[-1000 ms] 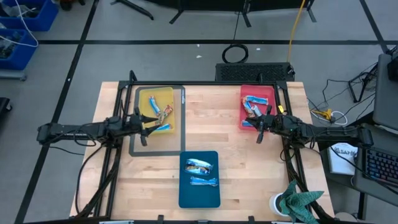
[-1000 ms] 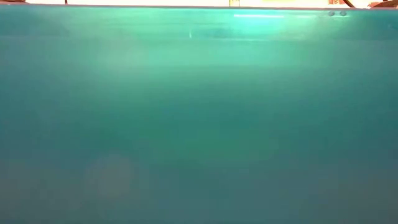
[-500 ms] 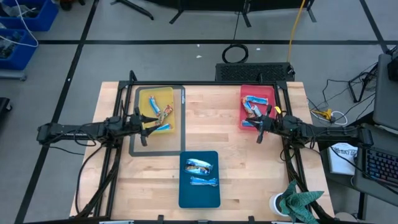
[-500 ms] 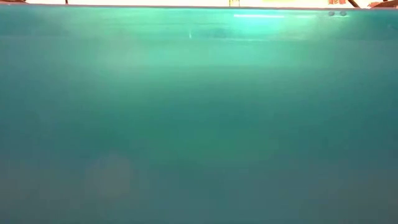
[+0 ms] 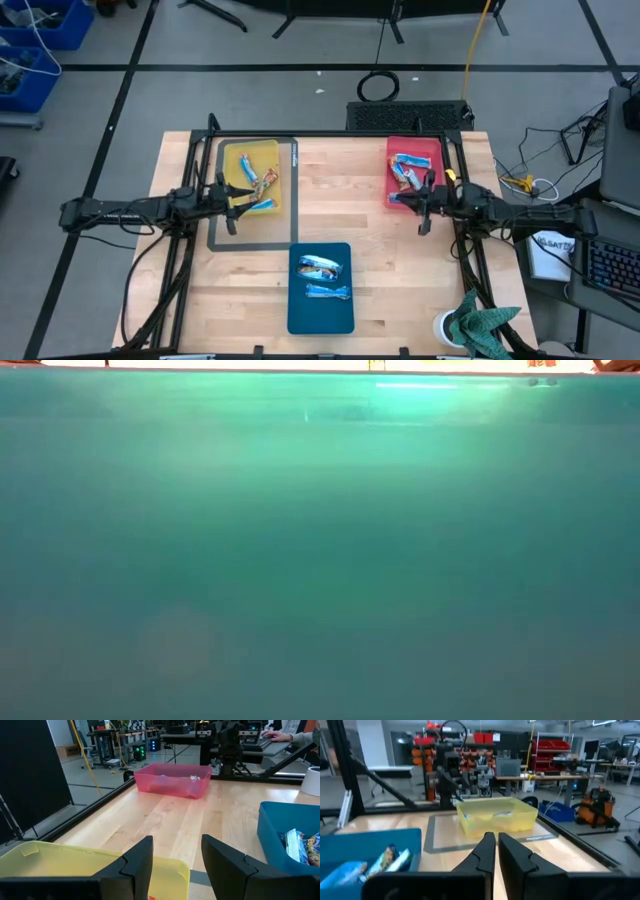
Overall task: Pick and place Granola Bars by type
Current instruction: Return to Home Position
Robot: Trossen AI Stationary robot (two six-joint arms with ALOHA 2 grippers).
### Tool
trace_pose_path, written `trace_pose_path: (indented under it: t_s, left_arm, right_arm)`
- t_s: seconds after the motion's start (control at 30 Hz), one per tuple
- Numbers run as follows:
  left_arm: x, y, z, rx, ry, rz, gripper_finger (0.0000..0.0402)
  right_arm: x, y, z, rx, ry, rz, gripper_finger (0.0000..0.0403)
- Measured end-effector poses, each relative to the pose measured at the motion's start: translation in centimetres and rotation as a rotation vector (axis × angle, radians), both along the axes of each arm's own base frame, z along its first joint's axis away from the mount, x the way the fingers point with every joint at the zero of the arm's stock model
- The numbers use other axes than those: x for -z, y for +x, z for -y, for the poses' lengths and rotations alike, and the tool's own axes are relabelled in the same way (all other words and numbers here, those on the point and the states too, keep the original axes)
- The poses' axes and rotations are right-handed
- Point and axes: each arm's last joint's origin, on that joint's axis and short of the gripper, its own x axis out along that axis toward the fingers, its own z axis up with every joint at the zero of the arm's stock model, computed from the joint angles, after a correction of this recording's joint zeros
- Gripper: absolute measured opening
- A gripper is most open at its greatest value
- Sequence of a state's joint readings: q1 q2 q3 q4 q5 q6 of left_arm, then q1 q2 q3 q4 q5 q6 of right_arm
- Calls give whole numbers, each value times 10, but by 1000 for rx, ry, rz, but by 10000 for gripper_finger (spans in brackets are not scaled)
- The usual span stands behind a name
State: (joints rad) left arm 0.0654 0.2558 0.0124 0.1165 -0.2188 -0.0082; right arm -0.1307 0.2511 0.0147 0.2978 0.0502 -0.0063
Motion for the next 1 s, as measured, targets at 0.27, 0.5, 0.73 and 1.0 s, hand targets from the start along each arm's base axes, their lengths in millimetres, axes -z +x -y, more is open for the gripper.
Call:
trace_pose_path:
  t_s: [0.27,0.5,0.73,1.0]
  left_arm:
    - [0,0,0,0,0,0,173]
    - [0,0,0,0,0,0,173]
    - [0,0,0,0,0,0,173]
    - [0,0,0,0,0,0,173]
  right_arm:
    - [-20,-9,-4,-103,-32,220,13]
    - [-22,-18,-6,-131,-7,255,13]
    - [-4,-16,-1,23,91,84,13]
    - [-1,-16,-1,53,-1,43,13]
